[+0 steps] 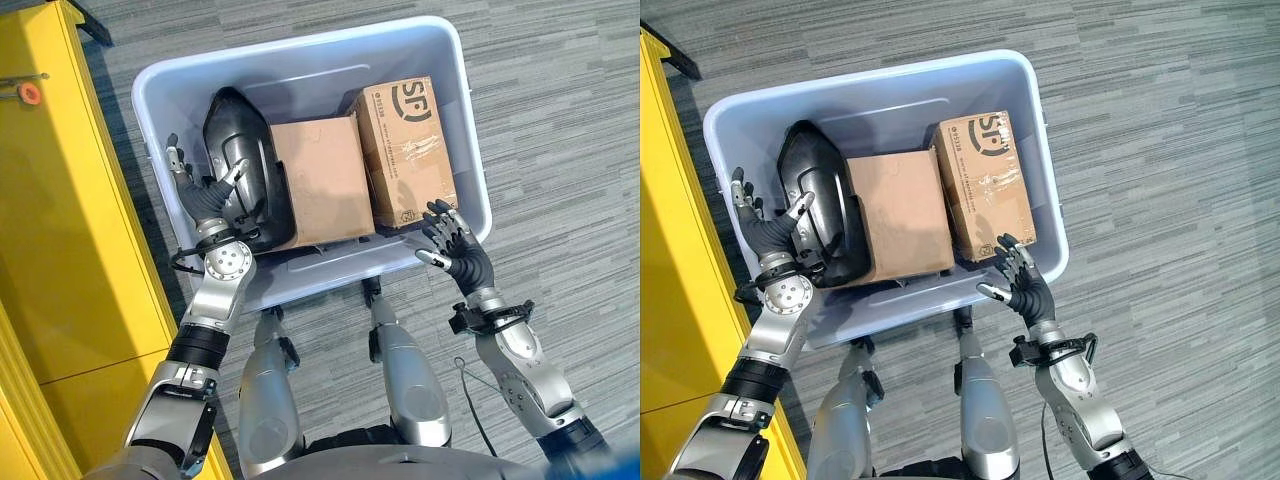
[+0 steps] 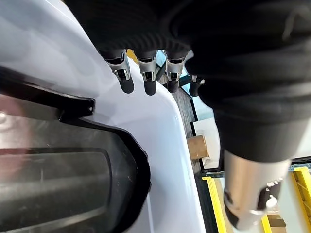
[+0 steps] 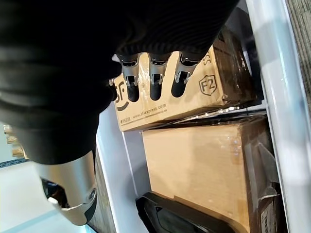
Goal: Move parts from the plastic box to the shelf.
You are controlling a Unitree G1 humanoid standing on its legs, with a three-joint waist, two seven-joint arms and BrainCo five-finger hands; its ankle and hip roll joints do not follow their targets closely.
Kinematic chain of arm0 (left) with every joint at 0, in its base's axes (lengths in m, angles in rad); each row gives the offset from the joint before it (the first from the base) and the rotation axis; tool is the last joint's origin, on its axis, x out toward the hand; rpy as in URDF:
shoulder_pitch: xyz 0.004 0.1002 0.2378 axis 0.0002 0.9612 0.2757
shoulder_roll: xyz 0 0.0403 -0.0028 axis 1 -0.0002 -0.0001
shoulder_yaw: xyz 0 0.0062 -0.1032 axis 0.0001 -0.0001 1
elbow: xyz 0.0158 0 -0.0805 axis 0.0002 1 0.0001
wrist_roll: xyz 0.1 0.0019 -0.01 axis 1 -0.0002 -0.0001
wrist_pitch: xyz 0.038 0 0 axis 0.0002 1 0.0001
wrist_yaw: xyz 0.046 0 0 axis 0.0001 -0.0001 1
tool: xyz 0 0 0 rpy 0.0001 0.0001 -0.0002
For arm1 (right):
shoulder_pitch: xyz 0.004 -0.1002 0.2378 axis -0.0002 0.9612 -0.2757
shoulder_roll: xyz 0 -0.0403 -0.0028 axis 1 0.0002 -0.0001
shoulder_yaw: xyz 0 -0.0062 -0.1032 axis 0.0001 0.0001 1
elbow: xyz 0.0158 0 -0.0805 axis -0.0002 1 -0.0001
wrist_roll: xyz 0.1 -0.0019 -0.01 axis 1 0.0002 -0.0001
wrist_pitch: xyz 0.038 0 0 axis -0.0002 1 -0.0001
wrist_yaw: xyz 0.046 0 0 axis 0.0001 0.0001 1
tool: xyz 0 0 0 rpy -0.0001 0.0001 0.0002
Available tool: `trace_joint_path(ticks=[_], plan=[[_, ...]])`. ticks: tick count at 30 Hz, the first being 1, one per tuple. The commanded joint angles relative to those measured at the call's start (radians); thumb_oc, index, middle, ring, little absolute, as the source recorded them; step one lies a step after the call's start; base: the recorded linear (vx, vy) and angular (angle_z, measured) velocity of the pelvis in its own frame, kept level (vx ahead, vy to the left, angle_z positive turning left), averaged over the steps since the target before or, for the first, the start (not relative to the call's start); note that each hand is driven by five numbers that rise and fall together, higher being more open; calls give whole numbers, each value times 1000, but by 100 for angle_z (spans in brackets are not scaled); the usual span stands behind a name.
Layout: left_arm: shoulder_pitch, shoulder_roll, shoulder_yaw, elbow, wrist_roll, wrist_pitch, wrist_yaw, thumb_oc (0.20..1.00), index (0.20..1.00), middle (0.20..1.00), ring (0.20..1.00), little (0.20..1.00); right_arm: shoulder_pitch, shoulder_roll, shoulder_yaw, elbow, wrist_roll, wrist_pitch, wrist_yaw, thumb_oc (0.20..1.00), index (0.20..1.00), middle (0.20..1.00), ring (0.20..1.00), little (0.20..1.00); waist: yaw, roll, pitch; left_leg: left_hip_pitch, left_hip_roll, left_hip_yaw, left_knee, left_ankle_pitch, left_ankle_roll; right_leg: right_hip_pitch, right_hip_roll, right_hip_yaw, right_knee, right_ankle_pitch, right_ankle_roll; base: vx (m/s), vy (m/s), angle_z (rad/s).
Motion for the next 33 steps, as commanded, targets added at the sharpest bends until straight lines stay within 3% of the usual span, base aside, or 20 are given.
trace_joint_path(ticks=[1,15,33], plan=[[5,20,61,16,56,-32,36,1000,1000,1000,1000,1000,29,-21,-39,-75,-12,-67,-4,1000,1000,1000,1000,1000,11,-23,-31,-30,113,-55,68,13,-91,-63,-83,-63,66,0,63,0,0,0],[9,13,39,72,39,-17,8,1000,1000,1000,1000,1000,32,-29,-37,-77,-19,-69,-6,1000,1000,1000,1000,1000,14,-29,-22,-57,107,-64,67,17,-90,-81,-82,-64,61,7,62,-1,0,1],[-60,10,19,295,-56,-6,-4,1000,1000,1000,1000,1000,39,-42,-28,-100,-8,-81,-16,1000,1000,1000,1000,1000,-6,-58,11,-118,115,-68,73,30,-93,-147,-66,-53,70,19,60,0,0,0]])
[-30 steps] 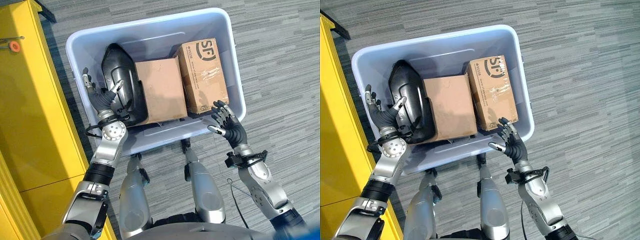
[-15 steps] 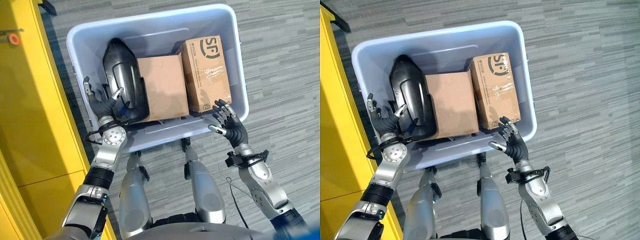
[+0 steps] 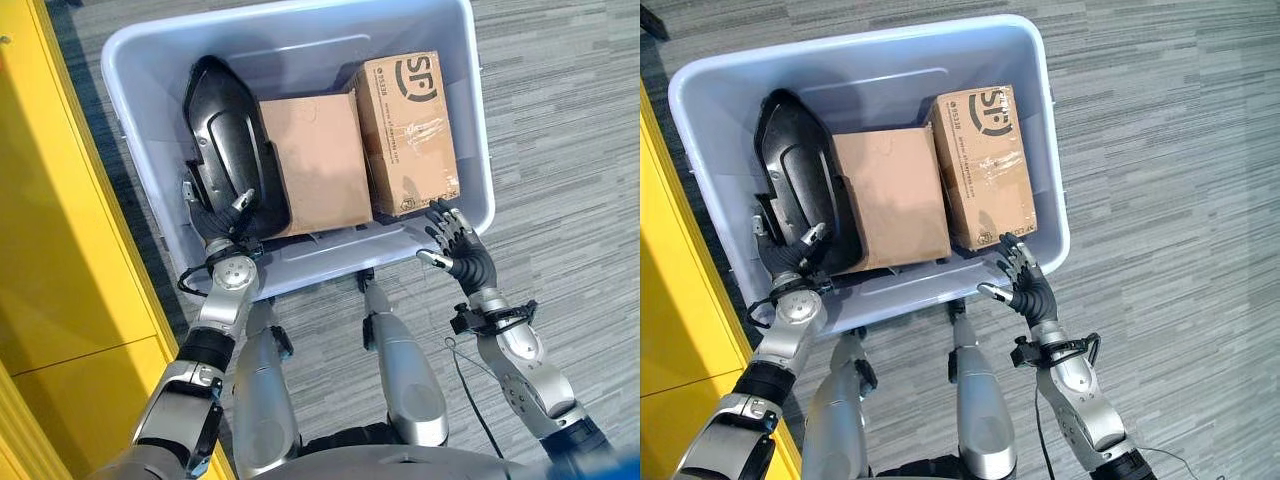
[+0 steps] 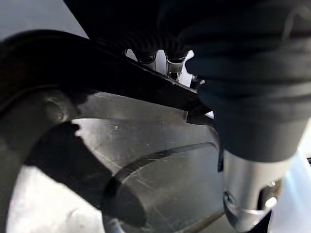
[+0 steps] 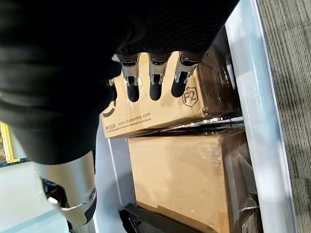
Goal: Move parts from the plastic box to the shelf.
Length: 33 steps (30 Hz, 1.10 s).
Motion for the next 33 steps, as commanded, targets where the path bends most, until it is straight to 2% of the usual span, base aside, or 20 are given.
trace_joint_path(ticks=[1,10,15,16,17,24,31,33], plan=[[-16,40,40,34,-15,-24,13,1000,1000,1000,1000,1000,36,-39,-32,-96,10,-59,-5,1000,1000,1000,1000,1000,7,-32,-5,-34,113,-60,73,13,-96,-65,-70,-52,68,8,61,0,0,0],[-40,46,72,104,-100,-49,30,1000,1000,1000,1000,1000,47,-45,-23,-106,30,-67,-8,1000,1000,1000,1000,1000,0,-52,1,-93,118,-73,88,13,-97,-107,-63,-59,71,13,62,0,-4,0],[-67,76,47,145,-71,-12,7,1000,1000,1000,1000,1000,56,-52,-21,-110,33,-68,-3,1000,1000,1000,1000,1000,-7,-60,2,-120,115,-79,100,9,-94,-126,-61,-58,75,15,62,0,0,0],[-67,76,47,145,-71,-12,7,570,570,570,570,570,56,-52,-21,-110,33,-68,-3,1000,1000,1000,1000,1000,-7,-60,2,-120,115,-79,101,9,-94,-127,-61,-58,76,15,62,0,0,0],[-74,82,36,146,-55,-2,1,200,200,200,200,200,58,-54,-21,-109,29,-67,1,1000,1000,1000,1000,1000,-8,-58,2,-123,115,-80,102,7,-94,-128,-63,-58,75,16,61,0,0,0],[-57,79,24,104,-33,-4,-20,200,200,200,200,200,70,-57,-36,-105,20,-61,8,1000,1000,1000,1000,1000,-6,-49,1,-111,110,-80,110,-1,-92,-115,-66,-57,79,12,60,-1,4,0],[8,64,22,11,1,-4,-37,200,200,200,200,200,66,-53,-51,-86,13,-51,4,1000,1000,1000,1000,1000,13,-19,-21,-53,102,-72,97,-5,-92,-65,-74,-62,78,3,61,8,15,0],[63,81,26,-60,57,9,-54,200,200,200,200,200,63,-52,-68,-79,9,-46,7,1000,1000,1000,1000,1000,26,-1,-40,-19,97,-70,85,-6,-91,-36,-79,-65,78,-4,63,28,33,0]])
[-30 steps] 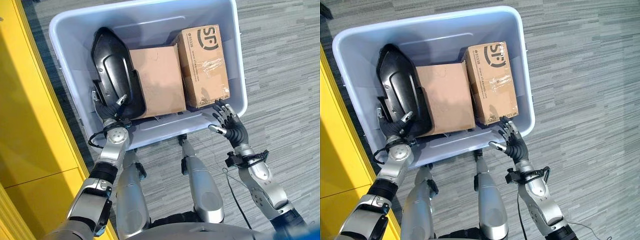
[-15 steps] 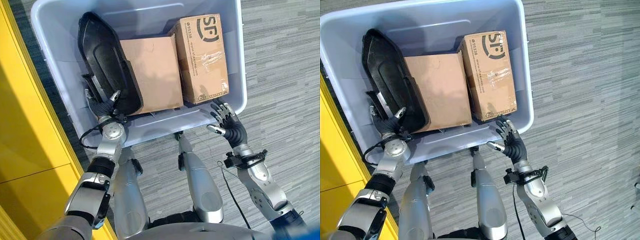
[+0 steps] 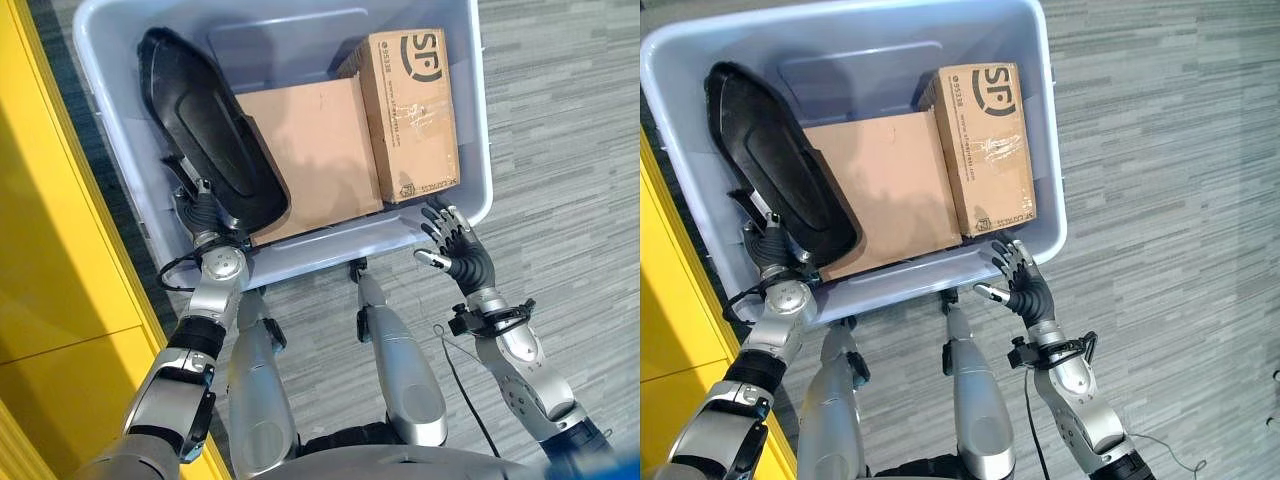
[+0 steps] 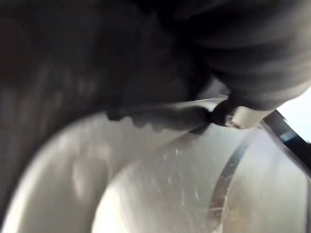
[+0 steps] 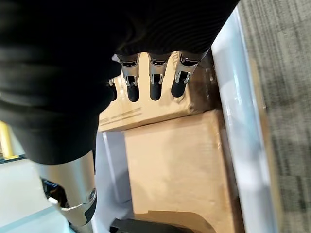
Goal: Move parts from the plastic box to the shelf.
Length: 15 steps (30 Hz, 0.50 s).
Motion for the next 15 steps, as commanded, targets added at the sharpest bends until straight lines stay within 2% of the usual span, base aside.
trace_joint_path(ticks=[1,3,9,11,12,15], plan=[[69,24,27,-67,112,-14,-33,200,200,200,200,200,60,-50,-78,-46,9,-35,3,1000,1000,1000,1000,1000,11,10,-46,7,75,-51,83,-39,-83,-14,-103,-62,79,-35,78,0,0,0],[108,30,54,-125,122,-19,-42,200,200,200,200,200,62,-37,-86,-26,11,-23,4,1000,1000,1000,1000,1000,24,29,-71,44,71,-48,64,-37,-83,18,-109,-66,74,-39,79,49,43,0],[146,45,97,-198,140,-25,-42,200,200,200,200,200,66,-30,-94,-12,14,-10,10,1000,1000,1000,1000,1000,36,51,-109,102,66,-42,40,-39,-82,66,-118,-73,65,-50,81,15,21,1],[149,61,112,-228,174,-12,-38,200,200,200,200,200,64,-29,-97,-6,17,-3,14,1000,1000,1000,1000,1000,41,58,-123,107,65,-36,35,-22,-74,70,-121,-74,63,-38,76,-38,7,4],[160,69,131,-297,172,-28,-48,200,200,200,200,200,59,-29,-104,-6,20,3,18,1000,1000,1000,1000,1000,47,68,-135,126,63,-39,35,-26,-72,89,-127,-76,63,-43,76,38,8,9],[170,100,157,-364,229,-21,-50,200,200,200,200,200,55,-31,-111,0,26,9,29,1000,1000,1000,1000,1000,51,80,-147,148,62,-37,34,-33,-72,111,-132,-75,62,-51,77,23,11,5]])
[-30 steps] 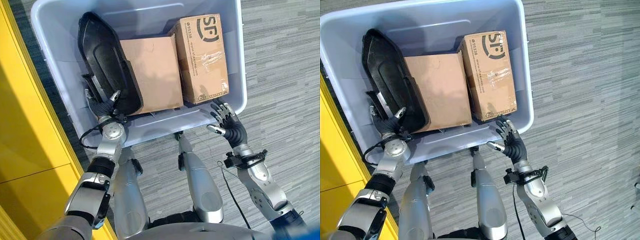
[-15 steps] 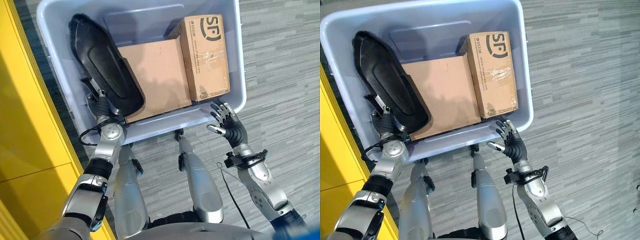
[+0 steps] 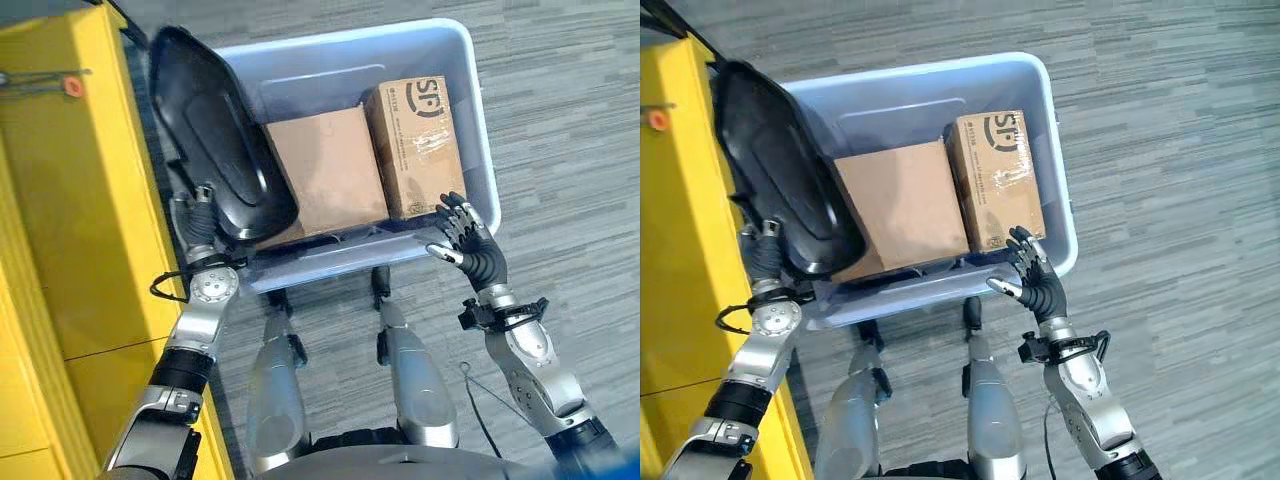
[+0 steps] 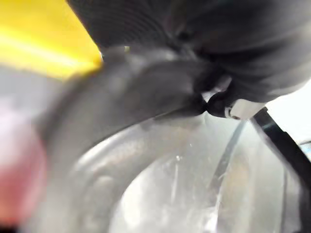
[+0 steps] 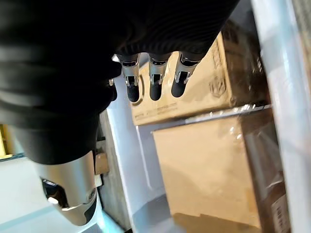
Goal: Move parts from the plastic box to the shelf.
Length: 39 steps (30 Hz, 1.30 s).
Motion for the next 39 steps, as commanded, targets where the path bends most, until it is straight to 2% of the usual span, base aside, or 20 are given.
trace_joint_path(ticks=[1,7,12,17,18,21,22,23,26,28,30,31,32,33,34,35,37,38,39], plan=[[-10,82,59,-48,107,-63,10,200,200,200,200,200,55,-30,-36,-14,29,-25,28,1000,1000,1000,1000,1000,-7,-36,-107,37,81,-34,53,-44,-81,3,-114,-69,64,-57,71,0,0,0],[-5,109,86,-148,132,-85,-14,200,200,200,200,200,59,-30,-46,-5,40,-15,50,1000,1000,1000,1000,1000,-2,-15,-130,78,79,-36,54,-55,-80,41,-120,-71,68,-71,72,7,0,1],[40,134,85,-224,111,-111,-105,200,200,200,200,200,68,-31,-62,4,45,7,84,1000,1000,1000,1000,1000,1,10,-153,119,83,-39,53,-60,-77,71,-121,-68,92,-96,67,0,0,0],[140,149,88,-270,72,-120,-213,200,200,200,200,200,81,-28,-77,17,42,22,113,1000,1000,1000,1000,1000,8,39,-154,166,101,-50,66,-66,-76,82,-101,-56,208,-171,48,-18,-48,1],[199,148,93,-286,50,-122,-261,200,200,200,200,200,76,-30,-82,26,37,27,124,1000,1000,1000,1000,1000,13,52,-146,192,116,-56,76,-68,-74,81,-90,-53,280,-218,38,-63,-128,3],[271,130,94,-295,31,-106,-301,200,200,200,200,200,51,-34,-65,43,35,38,132,1000,1000,1000,1000,1000,29,67,-128,210,144,-77,94,-53,-69,58,-67,-55,417,-282,13,-89,-157,11],[300,114,87,-306,-14,-108,-327,200,200,200,200,200,41,-32,-60,48,33,43,131,1000,1000,1000,1000,1000,34,68,-120,222,151,-85,96,-49,-67,55,-61,-58,456,-306,3,-98,-188,23],[341,97,88,-312,-64,-109,-361,200,200,200,200,200,34,-38,-59,49,32,47,136,1000,1000,1000,1000,1000,41,70,-114,225,160,-92,94,-34,-66,44,-51,-61,491,-323,-7,-121,-227,20],[450,54,112,-335,-92,-87,-400,200,200,200,200,200,26,-57,-54,41,24,54,157,1000,1000,1000,1000,1000,73,73,-105,218,196,-126,71,35,-70,1,-11,-87,571,-374,-39,-125,-265,9],[492,30,107,-325,-125,-76,-429,200,200,200,200,200,26,-70,-57,42,13,51,159,1000,1000,1000,1000,1000,101,76,-105,207,218,-173,10,119,-82,-12,13,-128,601,-402,-55,-89,-312,23],[508,21,99,-319,-118,-61,-449,200,200,200,200,200,44,-82,-75,39,8,51,158,1000,1000,1000,1000,1000,115,79,-115,189,214,-197,-29,167,-89,-4,8,-171,587,-416,-67,-55,-258,42],[517,17,92,-316,-119,-55,-465,200,200,200,200,200,61,-90,-93,42,-5,50,158,1000,1000,1000,1000,1000,118,79,-123,176,215,-176,-47,185,-95,11,-2,-206,566,-422,-72,37,-231,84],[519,9,80,-312,-142,-54,-483,200,200,200,200,200,81,-95,-107,46,-14,51,157,1000,1000,1000,1000,1000,114,69,-130,179,203,-165,-50,175,-105,33,-17,-225,554,-445,-72,22,-243,101],[509,6,66,-303,-151,-53,-493,200,200,200,200,200,97,-96,-120,49,-22,47,152,1000,1000,1000,1000,1000,113,65,-133,170,198,-132,-51,180,-109,52,-27,-255,529,-441,-72,17,-204,146],[499,9,56,-299,-143,-52,-496,200,200,200,200,200,110,-96,-130,53,-30,46,148,1000,1000,1000,1000,1000,113,66,-132,167,193,-126,-48,192,-113,75,-31,-280,496,-426,-70,-48,-139,122],[499,9,56,-299,-143,-52,-496,200,200,200,200,200,110,-96,-131,53,-30,46,148,1000,1000,1000,1000,1000,113,66,-132,167,193,-127,-48,192,-113,76,-31,-281,496,-426,-70,-119,-110,132],[488,16,54,-308,-132,-53,-503,200,200,200,200,200,143,-85,-148,64,-27,47,144,1000,1000,1000,1000,1000,113,59,-140,206,153,-145,46,114,-85,101,-46,-315,420,-377,-82,-177,-115,93],[491,18,52,-313,-130,-50,-508,200,200,200,200,200,163,-81,-160,65,-23,50,149,1000,1000,1000,1000,1000,105,58,-153,216,135,-158,108,49,-73,113,-52,-341,386,-357,-83,-99,-68,74],[491,18,52,-313,-130,-50,-508,200,200,200,200,200,163,-81,-160,64,-23,50,149,1000,1000,1000,1000,1000,104,59,-153,215,135,-159,110,48,-72,114,-52,-342,385,-356,-83,-84,-62,88]])
